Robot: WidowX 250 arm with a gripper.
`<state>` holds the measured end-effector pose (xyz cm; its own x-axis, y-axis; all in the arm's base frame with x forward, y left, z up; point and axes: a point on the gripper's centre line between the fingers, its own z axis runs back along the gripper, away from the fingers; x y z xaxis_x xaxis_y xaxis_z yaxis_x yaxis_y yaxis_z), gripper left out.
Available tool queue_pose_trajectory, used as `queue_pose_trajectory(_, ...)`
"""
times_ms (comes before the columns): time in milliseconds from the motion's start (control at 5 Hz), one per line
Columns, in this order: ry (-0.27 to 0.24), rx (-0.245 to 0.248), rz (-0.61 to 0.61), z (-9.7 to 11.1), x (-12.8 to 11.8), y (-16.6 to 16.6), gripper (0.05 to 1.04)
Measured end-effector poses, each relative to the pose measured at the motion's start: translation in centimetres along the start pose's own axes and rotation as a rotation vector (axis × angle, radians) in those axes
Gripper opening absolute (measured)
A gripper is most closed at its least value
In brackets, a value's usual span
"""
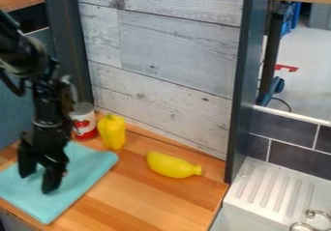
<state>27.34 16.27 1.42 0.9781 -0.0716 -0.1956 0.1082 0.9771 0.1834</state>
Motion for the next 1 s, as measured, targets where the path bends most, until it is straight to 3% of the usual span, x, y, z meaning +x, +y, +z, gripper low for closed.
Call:
queue_pose_trajectory(400,0.084,0.006,-0.151,0.3,-1.4,-8.1,1.0)
queue_pose_trajectory(600,0.083,-0.002,-0.194,0.9,-2.1,-11.9,1.0)
queue_pose_trajectory(800,0.036,-0.084,-0.195,1.2,-1.4,-14.3,1.001)
queue_pose_trajectory(1000,-0.045,-0.18,-0.17,2.5,0.6,-15.8,1.0)
